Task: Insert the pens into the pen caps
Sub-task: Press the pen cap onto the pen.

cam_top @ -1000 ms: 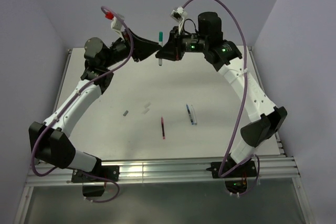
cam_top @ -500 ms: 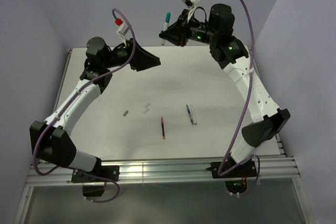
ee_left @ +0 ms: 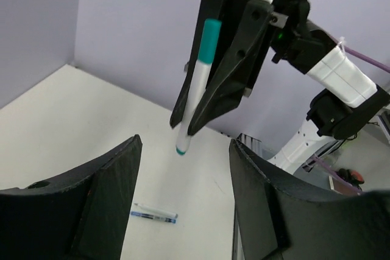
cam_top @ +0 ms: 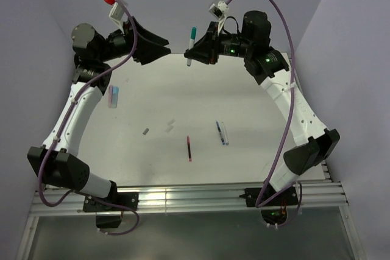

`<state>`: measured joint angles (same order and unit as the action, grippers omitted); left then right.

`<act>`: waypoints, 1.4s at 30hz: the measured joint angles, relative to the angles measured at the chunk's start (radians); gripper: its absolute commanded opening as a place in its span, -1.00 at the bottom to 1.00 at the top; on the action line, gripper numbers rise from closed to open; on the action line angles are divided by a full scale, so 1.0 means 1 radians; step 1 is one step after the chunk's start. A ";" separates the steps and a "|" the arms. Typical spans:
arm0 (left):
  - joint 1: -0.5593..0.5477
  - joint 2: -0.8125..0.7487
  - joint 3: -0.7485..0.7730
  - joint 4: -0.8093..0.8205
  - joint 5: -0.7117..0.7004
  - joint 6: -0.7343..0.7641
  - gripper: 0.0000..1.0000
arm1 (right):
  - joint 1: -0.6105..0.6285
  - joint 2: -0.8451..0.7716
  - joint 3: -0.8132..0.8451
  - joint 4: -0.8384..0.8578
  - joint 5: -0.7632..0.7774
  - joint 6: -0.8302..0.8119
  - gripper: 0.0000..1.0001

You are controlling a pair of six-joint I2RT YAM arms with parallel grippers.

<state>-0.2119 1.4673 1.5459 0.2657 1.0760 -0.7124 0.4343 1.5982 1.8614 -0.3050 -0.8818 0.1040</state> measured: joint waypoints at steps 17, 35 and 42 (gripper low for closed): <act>0.000 0.035 0.012 0.109 0.027 -0.101 0.36 | 0.047 -0.031 -0.107 -0.004 -0.046 0.045 -1.00; -0.040 0.036 0.012 0.155 0.027 -0.147 0.26 | 0.109 -0.031 -0.120 -0.014 -0.043 0.051 -1.00; -0.062 0.046 0.012 0.132 0.027 -0.137 0.17 | 0.122 -0.031 -0.132 -0.023 -0.042 0.050 -1.00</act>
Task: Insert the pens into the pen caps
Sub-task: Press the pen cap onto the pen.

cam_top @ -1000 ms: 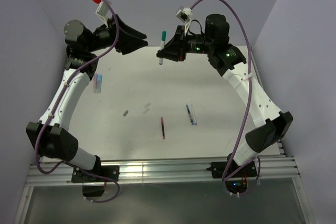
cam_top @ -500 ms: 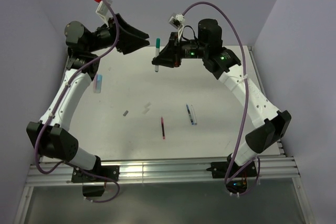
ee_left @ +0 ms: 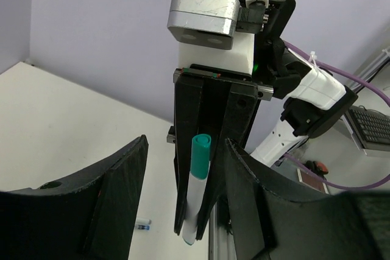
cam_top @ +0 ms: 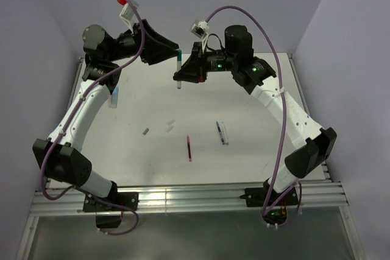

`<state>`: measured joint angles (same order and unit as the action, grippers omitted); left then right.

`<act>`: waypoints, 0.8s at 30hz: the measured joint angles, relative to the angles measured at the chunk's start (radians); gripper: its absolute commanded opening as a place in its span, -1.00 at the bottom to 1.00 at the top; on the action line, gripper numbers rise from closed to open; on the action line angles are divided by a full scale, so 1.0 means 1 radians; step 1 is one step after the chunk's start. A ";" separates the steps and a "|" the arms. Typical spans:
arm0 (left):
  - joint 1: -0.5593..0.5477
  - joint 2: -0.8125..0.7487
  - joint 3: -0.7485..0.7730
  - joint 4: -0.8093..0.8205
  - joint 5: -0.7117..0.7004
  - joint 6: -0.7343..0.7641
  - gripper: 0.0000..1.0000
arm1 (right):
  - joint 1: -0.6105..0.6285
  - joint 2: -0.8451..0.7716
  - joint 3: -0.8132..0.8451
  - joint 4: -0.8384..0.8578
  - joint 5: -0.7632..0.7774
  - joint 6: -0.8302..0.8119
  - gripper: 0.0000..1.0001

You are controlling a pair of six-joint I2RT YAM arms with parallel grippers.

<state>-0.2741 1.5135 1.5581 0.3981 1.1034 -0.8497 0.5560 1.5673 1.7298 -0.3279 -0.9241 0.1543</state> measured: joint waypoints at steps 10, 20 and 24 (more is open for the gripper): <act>-0.032 0.011 0.010 -0.048 0.007 0.026 0.04 | 0.005 0.000 -0.004 -0.017 0.000 -0.010 -1.00; -0.038 0.011 0.013 -0.048 0.011 0.025 -0.18 | 0.011 0.000 -0.004 -0.036 0.000 -0.020 -1.00; -0.039 0.013 0.013 -0.043 0.017 0.021 -0.31 | 0.011 0.000 -0.004 -0.042 0.000 -0.023 -1.00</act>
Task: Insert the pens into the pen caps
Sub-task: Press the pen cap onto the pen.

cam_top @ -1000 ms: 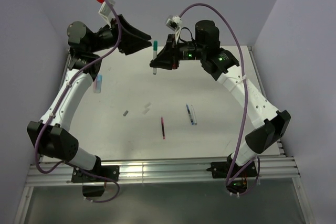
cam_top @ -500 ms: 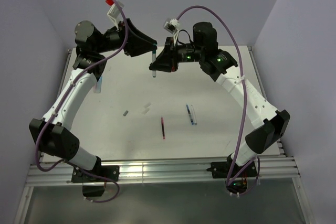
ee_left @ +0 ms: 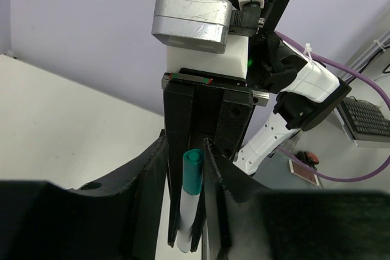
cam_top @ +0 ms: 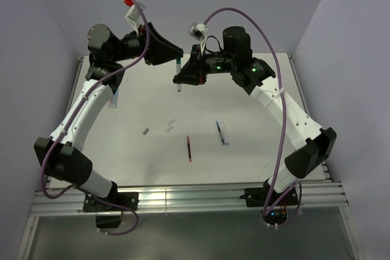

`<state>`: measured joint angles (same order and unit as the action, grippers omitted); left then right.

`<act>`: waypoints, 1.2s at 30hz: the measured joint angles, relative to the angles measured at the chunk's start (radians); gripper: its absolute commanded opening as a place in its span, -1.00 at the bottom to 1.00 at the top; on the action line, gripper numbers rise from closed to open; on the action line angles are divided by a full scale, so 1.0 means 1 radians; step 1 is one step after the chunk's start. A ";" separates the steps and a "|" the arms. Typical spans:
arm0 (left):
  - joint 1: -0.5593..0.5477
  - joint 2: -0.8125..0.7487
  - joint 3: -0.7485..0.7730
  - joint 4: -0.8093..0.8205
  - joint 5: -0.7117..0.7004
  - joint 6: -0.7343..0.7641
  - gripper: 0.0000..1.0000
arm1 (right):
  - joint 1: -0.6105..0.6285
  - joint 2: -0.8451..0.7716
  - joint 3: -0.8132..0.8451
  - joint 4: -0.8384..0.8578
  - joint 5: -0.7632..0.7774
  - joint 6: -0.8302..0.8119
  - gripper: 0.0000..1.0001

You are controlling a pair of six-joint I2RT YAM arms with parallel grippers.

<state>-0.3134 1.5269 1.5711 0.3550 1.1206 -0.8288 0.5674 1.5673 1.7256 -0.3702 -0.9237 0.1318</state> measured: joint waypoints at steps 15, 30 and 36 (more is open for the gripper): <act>-0.007 0.002 -0.008 0.025 0.019 -0.020 -0.99 | 0.000 0.000 0.004 -0.034 0.021 -0.029 -1.00; -0.009 -0.045 -0.071 0.079 0.008 0.021 -0.99 | -0.006 0.020 0.076 -0.138 -0.032 0.011 -1.00; -0.009 -0.062 -0.137 0.208 -0.031 -0.058 -0.99 | -0.021 0.031 0.076 -0.109 -0.100 0.098 -1.00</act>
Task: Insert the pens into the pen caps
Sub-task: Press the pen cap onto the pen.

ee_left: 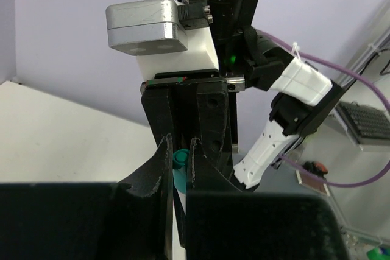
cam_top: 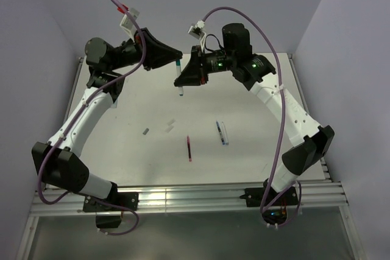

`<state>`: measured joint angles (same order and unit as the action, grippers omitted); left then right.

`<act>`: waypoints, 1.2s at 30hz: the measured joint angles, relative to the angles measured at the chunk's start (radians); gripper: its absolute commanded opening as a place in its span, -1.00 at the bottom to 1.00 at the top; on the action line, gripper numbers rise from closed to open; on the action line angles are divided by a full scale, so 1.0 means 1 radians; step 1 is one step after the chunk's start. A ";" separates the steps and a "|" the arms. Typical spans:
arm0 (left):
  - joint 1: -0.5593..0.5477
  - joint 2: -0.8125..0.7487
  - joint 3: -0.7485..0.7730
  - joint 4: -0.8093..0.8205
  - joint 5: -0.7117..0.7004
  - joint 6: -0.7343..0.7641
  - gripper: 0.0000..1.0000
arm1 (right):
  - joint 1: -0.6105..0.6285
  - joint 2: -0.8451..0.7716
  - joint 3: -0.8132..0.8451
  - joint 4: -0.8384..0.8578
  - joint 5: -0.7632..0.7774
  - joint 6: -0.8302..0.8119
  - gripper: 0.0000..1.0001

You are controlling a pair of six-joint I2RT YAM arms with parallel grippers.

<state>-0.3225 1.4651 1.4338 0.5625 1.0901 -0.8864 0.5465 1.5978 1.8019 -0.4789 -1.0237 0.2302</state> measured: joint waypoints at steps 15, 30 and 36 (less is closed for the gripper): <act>-0.008 -0.023 -0.060 0.099 -0.095 -0.092 -0.99 | -0.007 0.041 0.099 -0.080 -0.011 -0.064 -1.00; -0.041 -0.035 -0.021 -0.212 -0.082 0.174 -0.99 | -0.008 0.047 0.125 -0.286 0.080 -0.268 -1.00; -0.053 -0.048 0.003 -0.312 -0.082 0.301 -0.99 | -0.009 0.052 0.144 -0.332 0.095 -0.307 -1.00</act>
<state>-0.3756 1.4166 1.4368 0.2501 1.0080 -0.5854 0.5377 1.6501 1.9457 -0.8108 -0.9291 -0.0765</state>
